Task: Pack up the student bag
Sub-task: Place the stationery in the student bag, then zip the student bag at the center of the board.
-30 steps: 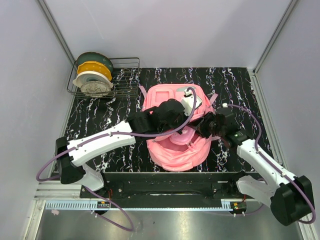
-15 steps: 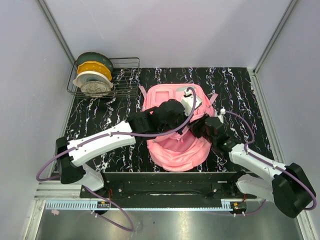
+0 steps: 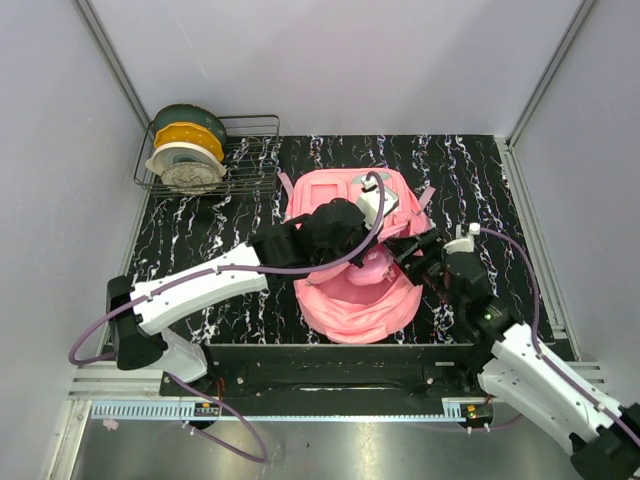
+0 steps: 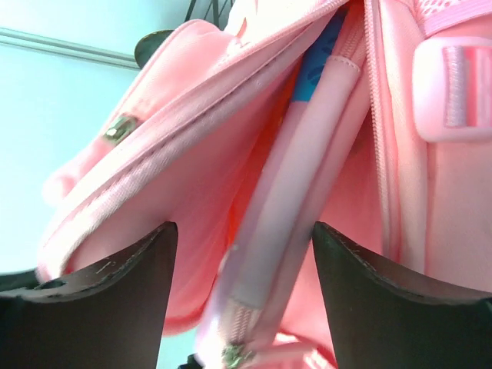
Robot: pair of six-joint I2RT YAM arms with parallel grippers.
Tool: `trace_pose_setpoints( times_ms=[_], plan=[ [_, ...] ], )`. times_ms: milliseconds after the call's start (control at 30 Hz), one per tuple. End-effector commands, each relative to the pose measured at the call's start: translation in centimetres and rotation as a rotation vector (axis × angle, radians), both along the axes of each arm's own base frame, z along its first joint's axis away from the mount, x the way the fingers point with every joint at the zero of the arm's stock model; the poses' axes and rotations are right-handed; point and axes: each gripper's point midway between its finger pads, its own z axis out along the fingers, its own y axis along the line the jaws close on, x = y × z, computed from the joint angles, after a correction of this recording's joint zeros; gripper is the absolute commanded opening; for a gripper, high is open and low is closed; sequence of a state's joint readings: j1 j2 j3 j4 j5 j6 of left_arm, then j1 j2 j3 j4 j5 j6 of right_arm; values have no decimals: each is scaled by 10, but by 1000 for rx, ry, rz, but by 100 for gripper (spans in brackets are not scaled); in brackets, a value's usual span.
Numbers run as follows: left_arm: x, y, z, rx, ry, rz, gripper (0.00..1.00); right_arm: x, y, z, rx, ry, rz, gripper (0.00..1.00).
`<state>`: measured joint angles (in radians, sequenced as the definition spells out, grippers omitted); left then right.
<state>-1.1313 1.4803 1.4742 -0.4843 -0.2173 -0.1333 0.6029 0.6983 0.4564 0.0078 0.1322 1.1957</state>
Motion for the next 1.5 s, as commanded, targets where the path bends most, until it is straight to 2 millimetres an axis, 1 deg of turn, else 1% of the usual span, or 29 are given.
trace_pose_setpoints(
  times_ms=[0, 67, 100, 167, 200, 233, 267, 333, 367, 433, 567, 600, 733, 800, 867, 900, 933, 1000, 1033, 1067, 1133, 1167, 1233, 1300, 1333, 1367, 1400, 1433, 1467],
  plan=[
    [2, -7, 80, -282, -75, 1, 0, -12, -13, 11, -70, -11, -1, 77],
    [4, -7, 80, -288, -74, 5, 0, -13, -8, 4, -60, 13, 17, 75],
    [4, -7, 81, -295, -72, 3, 0, -8, -4, -6, -78, 40, 23, 75],
    [4, -9, 81, -299, -68, -3, 0, -7, 7, -16, -90, 80, 66, 75],
    [3, -9, 81, -299, -65, -7, 0, -3, 14, -26, -99, 115, 86, 74],
    [2, -9, 82, -299, -64, -8, 0, -5, 21, -29, -83, 134, 122, 69],
    [3, -6, 83, -297, -65, -4, 0, -4, 25, -30, -65, 141, 127, 61],
    [3, -3, 81, -290, -67, 6, 0, -5, 24, -36, -56, 155, 117, 47],
    [3, -2, 84, -296, -71, 7, 0, -5, 22, -38, -50, 164, 104, 45],
    [3, 0, 85, -306, -76, 8, 0, -2, 15, -43, -50, 166, 62, 45],
    [2, -4, 88, -318, -74, -6, 0, 8, 25, -35, -34, 124, 80, 47],
    [0, -6, 88, -321, -69, -17, 0, 11, 29, -39, -49, 137, 89, 48],
    [-5, -11, 81, -320, -39, -41, 0, 22, 32, -50, -66, 143, 71, 50],
    [-6, -10, 73, -315, -19, -38, 0, 27, 33, -45, -49, 121, 59, 51],
    [-7, -7, 73, -321, -13, -29, 0, 28, 34, -37, -50, 78, 66, 53],
    [-7, -4, 68, -313, -10, -21, 0, 28, 33, -36, -55, 68, 64, 54],
    [-7, -3, 71, -326, -18, -17, 0, 28, 31, -35, -58, 62, 61, 57],
    [-7, -1, 67, -326, -17, -10, 3, 23, 30, -23, -57, 29, 78, 61],
    [-6, 0, 65, -319, -15, -5, 5, 19, 28, -20, -70, 22, 90, 64],
    [-6, 1, 64, -313, -14, 0, 8, 10, 24, -16, -76, 20, 101, 65],
    [-5, 5, 61, -303, -15, 13, 8, -2, 21, -15, -86, 17, 134, 66],
    [-2, 6, 56, -293, -16, 26, 10, -14, 15, -14, -90, 22, 141, 68],
    [0, 8, 54, -292, -17, 36, 10, -26, 8, -20, -108, 35, 155, 70],
    [1, 9, 52, -289, -13, 42, 10, -36, 0, -9, -100, 17, 145, 70],
    [2, 10, 51, -290, -10, 44, 11, -42, -5, -17, -117, 57, 144, 71],
    [2, 10, 49, -287, -6, 44, 15, -48, -10, -13, -106, 55, 136, 70],
    [1, 10, 48, -288, -5, 44, 20, -51, -15, -14, -103, 73, 117, 70],
    [2, 11, 47, -287, -1, 46, 20, -59, -20, -24, -105, 128, 106, 69],
    [0, 9, 45, -287, 4, 35, 22, -63, -28, -19, -91, 117, 75, 67]
  ],
)
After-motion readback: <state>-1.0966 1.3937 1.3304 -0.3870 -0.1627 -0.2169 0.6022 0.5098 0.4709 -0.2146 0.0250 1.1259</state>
